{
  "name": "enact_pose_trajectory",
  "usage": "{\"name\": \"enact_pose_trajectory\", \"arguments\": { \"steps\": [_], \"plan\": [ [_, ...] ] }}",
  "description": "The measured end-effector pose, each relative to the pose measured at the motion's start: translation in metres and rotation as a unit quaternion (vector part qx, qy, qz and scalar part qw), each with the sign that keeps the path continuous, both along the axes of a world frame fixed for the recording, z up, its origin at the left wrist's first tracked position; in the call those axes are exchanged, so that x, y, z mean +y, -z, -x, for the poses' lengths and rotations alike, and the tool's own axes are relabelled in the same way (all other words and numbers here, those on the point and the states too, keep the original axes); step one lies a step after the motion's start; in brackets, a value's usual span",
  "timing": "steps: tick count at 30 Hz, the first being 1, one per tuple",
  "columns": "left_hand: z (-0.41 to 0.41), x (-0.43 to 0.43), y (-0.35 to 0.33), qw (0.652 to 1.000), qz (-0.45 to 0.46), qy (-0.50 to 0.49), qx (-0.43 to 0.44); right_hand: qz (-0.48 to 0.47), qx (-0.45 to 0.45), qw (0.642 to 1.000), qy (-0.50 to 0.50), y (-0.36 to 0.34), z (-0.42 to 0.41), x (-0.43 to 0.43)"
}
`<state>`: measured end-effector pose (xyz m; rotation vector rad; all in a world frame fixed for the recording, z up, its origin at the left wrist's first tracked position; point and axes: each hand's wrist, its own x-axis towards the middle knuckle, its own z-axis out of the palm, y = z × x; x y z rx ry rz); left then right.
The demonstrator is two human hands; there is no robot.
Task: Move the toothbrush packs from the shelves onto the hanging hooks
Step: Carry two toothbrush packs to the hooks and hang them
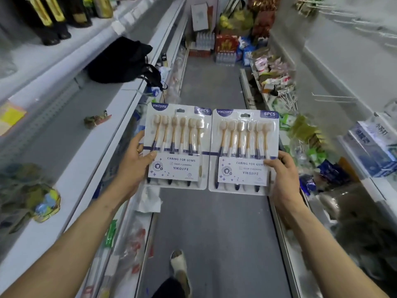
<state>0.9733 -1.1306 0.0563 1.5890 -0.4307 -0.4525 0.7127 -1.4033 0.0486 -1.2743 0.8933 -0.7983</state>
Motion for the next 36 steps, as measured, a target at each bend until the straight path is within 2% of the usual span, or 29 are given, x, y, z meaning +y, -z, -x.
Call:
{"name": "enact_pose_trajectory", "arguments": {
  "steps": [9, 22, 26, 32, 36],
  "plan": [
    [-0.146, -0.128, 0.016, 0.999, -0.009, 0.024, -0.022, 0.000, 0.012, 1.000, 0.029, 0.001, -0.128, -0.111],
    [-0.346, -0.304, 0.016, 0.995, 0.032, 0.071, 0.064, 0.017, 0.003, 0.996, 0.086, -0.025, -0.285, -0.266],
    [-0.391, -0.366, 0.005, 0.992, 0.040, 0.092, 0.078, 0.025, -0.002, 0.997, 0.078, -0.020, -0.339, -0.330],
    [-0.466, -0.456, -0.011, 0.995, 0.014, 0.088, 0.046, 0.010, -0.015, 0.998, 0.053, -0.024, -0.432, -0.432],
    [-0.518, -0.518, -0.037, 0.996, 0.034, 0.078, 0.039, 0.014, -0.029, 0.999, 0.042, -0.043, -0.488, -0.497]
  ]
}}
